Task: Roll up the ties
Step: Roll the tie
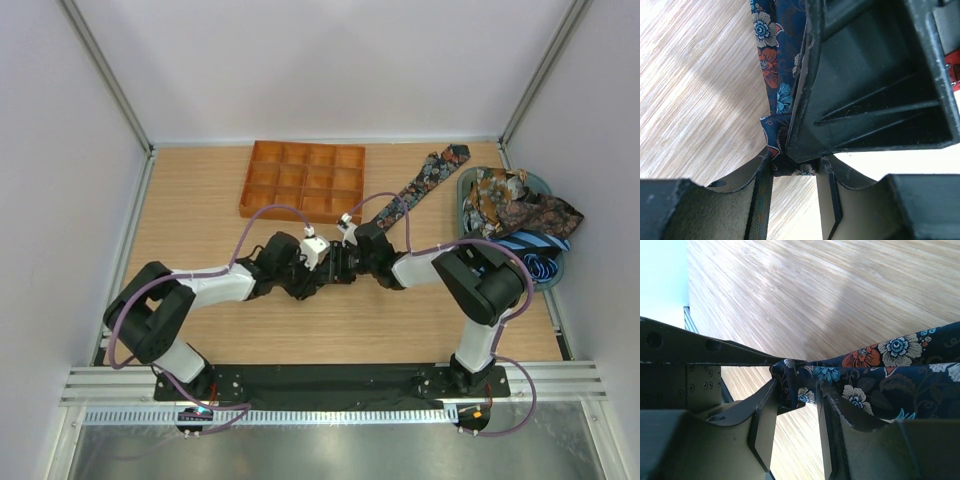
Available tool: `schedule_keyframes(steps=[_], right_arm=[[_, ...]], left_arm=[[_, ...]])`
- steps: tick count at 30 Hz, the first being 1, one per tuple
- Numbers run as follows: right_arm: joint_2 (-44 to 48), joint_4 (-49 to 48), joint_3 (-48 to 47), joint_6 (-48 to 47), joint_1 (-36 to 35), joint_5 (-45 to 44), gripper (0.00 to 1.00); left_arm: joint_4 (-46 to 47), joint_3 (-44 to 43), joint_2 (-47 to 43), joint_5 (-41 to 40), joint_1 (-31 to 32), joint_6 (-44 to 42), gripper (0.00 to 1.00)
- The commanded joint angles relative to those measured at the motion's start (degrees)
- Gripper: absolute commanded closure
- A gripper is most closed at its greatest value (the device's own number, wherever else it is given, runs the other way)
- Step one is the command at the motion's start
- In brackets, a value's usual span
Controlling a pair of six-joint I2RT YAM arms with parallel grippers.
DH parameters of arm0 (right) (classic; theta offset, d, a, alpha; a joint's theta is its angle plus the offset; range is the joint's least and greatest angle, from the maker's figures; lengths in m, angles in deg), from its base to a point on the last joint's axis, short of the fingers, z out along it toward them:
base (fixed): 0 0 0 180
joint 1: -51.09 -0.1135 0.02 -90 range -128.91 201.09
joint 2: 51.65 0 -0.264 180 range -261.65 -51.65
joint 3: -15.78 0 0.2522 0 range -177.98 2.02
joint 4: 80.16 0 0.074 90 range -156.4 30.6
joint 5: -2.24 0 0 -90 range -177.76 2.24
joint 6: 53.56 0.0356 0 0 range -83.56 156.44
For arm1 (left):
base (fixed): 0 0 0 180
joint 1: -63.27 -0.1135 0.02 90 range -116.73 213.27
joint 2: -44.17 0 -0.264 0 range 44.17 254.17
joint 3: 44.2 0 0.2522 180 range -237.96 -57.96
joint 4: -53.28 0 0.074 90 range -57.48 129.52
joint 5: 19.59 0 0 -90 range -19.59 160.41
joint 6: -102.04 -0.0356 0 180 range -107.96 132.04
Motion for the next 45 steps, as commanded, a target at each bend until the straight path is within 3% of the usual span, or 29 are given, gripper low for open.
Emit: schedule_keyframes(steps=[1, 9, 22, 27, 35, 39, 41, 45], right_arm=[[2.91, 2.96, -2.34, -2.66, -0.05, -1.98, 0.57], [3.96, 5.51, -2.78, -3.71, 0.03, -3.65, 0.66], [7.04, 11.58, -3.93, -7.23, 0.21, -6.38, 0.62], [6.60, 10.53, -3.40, -6.53, 0.21, -5.24, 0.67], [4.32, 9.99, -3.30, -7.32, 0.21, -4.97, 0.89], [3.18, 11.05, -4.27, -8.28, 0.21, -4.62, 0.96], [2.83, 11.31, -4.54, -8.99, 0.21, -4.62, 0.98], [1.59, 11.05, -4.45, -9.43, 0.30, -4.53, 0.99]], left_arm=[[-0.28, -2.11, 0.66, 0.55, 0.42, -0.71, 0.63], [-1.51, -3.08, 1.36, -0.15, 1.47, -2.29, 0.64], [-2.04, -3.69, 1.71, -1.47, 1.92, -1.94, 0.64], [-2.04, -3.78, 1.80, -1.73, 2.00, -1.85, 0.64], [-2.04, -3.78, 1.71, -1.82, 2.09, -1.76, 0.63], [-2.04, -3.87, 1.36, -2.09, 2.09, -1.59, 0.56], [-2.04, -3.69, 0.84, -2.09, 2.09, -1.41, 0.47], [-2.04, -3.43, -0.13, -2.62, 2.09, -1.32, 0.41]])
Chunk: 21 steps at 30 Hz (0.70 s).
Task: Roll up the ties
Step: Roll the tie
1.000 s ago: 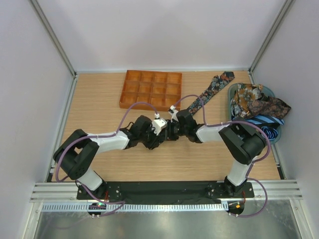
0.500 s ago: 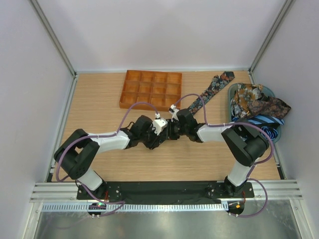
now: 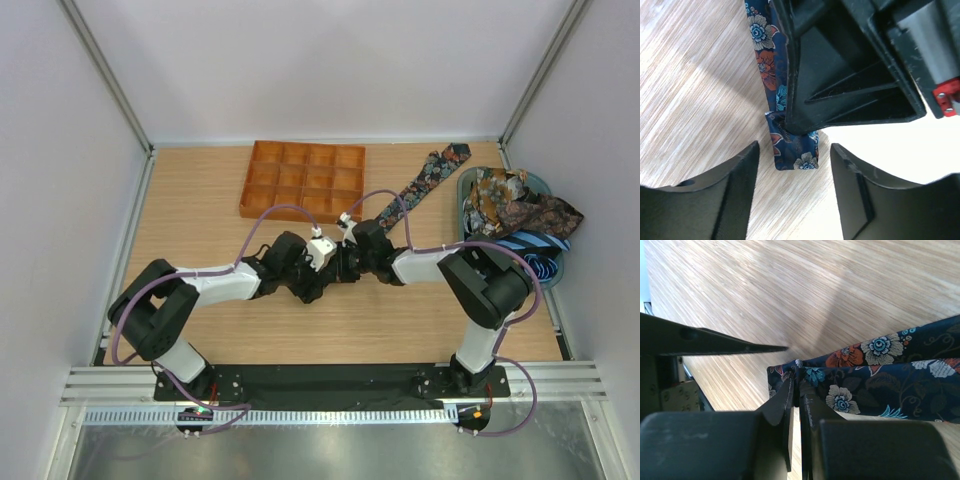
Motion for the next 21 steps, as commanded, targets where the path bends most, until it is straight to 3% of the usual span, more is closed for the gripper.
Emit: schedule_keyframes(steps=[1, 10, 15, 21], right_arm=[[-1.07, -0.42, -1.63, -2.04, 0.36, 0.19, 0.99], [-3.18, -3.68, -0.40, -0.81, 0.72, 1.68, 0.99], [-3.36, -5.08, 0.04, -0.02, 1.07, 2.74, 0.99], [-3.10, -5.44, 0.04, 0.33, 1.42, 3.44, 0.99]], left_arm=[[-0.80, -0.94, -1.90, -1.04, 0.10, 0.14, 0.39], [-3.34, -1.46, -6.12, -1.22, 0.10, 2.16, 0.35], [-5.10, -2.60, -8.32, -2.27, 0.10, 1.81, 0.23], [-6.69, -5.07, -3.32, -2.36, 0.10, 0.67, 0.21]])
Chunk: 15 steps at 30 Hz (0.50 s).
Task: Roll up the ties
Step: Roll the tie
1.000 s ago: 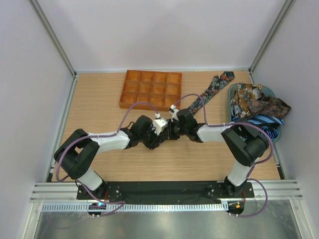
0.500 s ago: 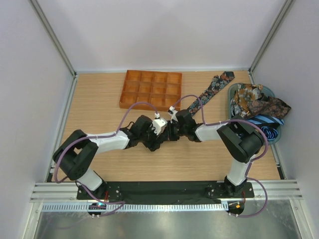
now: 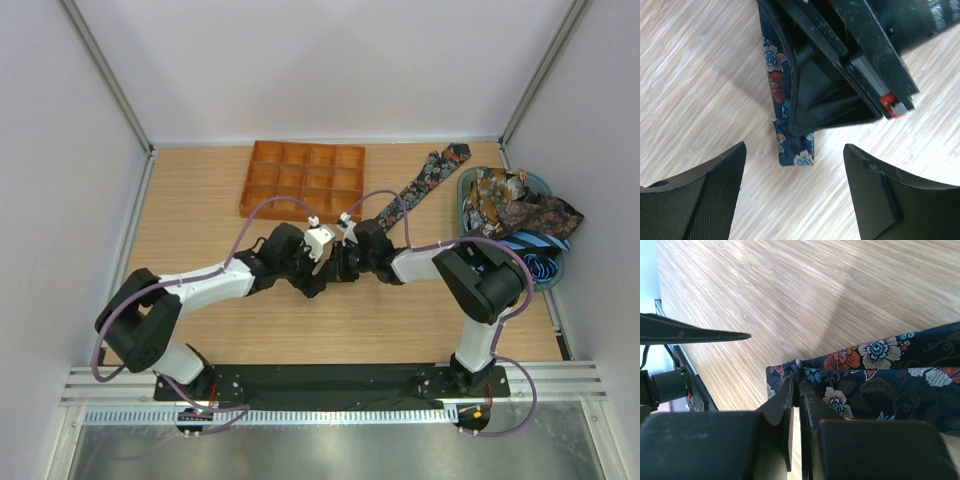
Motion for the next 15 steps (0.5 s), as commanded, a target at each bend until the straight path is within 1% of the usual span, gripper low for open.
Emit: schedule_keyframes(steps=[1, 11, 14, 15], right_arm=[[-0.32, -1.85, -0.03, -0.10, 0.33, 0.25, 0.99], [-0.32, -3.17, 0.68, 0.86, 1.12, 1.04, 0.99], [-0.23, -3.61, 0.94, 1.21, 1.38, 1.39, 0.99], [-0.23, -3.61, 1.03, 1.13, 1.47, 1.48, 0.99]], left_arm=[[-1.55, -2.70, 2.76, -0.13, 0.10, -2.14, 0.21], [-2.43, -5.26, 8.39, 0.31, 0.28, -4.01, 0.29], [-3.74, -6.48, 10.24, 0.48, 0.45, -4.09, 0.36], [-4.01, -6.75, 10.76, 0.48, 0.45, -4.01, 0.40]])
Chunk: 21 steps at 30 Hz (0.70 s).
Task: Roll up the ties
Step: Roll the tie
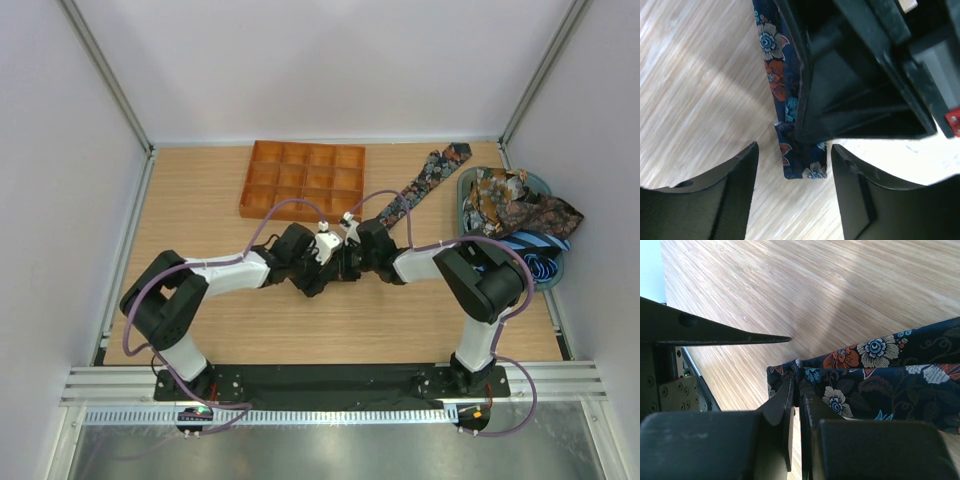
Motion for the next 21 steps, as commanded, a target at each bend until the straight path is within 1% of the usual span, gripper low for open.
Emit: schedule_keyframes(steps=[1, 2, 7, 8, 10, 13, 16, 18, 21], right_arm=[[-0.23, -2.38, 0.28, 0.53, 0.44, 0.56, 0.99], [-0.32, -2.65, 0.28, 0.62, 0.53, 0.82, 0.99], [-0.23, -3.00, 0.55, 0.89, 0.53, 0.91, 0.99], [-0.15, -2.91, 0.63, 0.98, 0.62, 1.00, 0.99], [0.12, -2.91, 0.63, 1.24, 0.62, 0.92, 0.99], [0.73, -2.65, 0.72, 1.24, 0.97, 0.74, 0.98], [1.08, -2.12, 0.63, 1.24, 1.32, 0.48, 0.91], [1.61, -2.21, 0.98, 1.68, 1.58, 0.30, 0.84], [2.58, -3.09, 1.34, 2.38, 2.20, 0.39, 0.79]], left_arm=[[-1.89, -3.08, 2.17, 0.48, 0.39, -0.88, 0.42], [-2.24, -3.17, 2.53, 0.40, 0.56, -0.79, 0.46], [-2.42, -3.35, 4.38, -0.22, 1.79, -0.53, 0.55], [-2.42, -3.35, 4.47, -0.22, 2.14, -0.53, 0.58], [-2.59, -3.17, 4.56, -0.31, 2.84, -0.53, 0.60], [-2.68, -2.73, 4.47, -0.83, 3.72, 0.00, 0.61], [-2.86, -2.64, 4.56, -1.10, 4.25, 0.18, 0.64], [-3.12, -2.99, 5.17, -1.45, 4.43, 0.44, 0.67], [-3.73, -3.69, 6.13, -1.71, 4.43, 0.61, 0.72]])
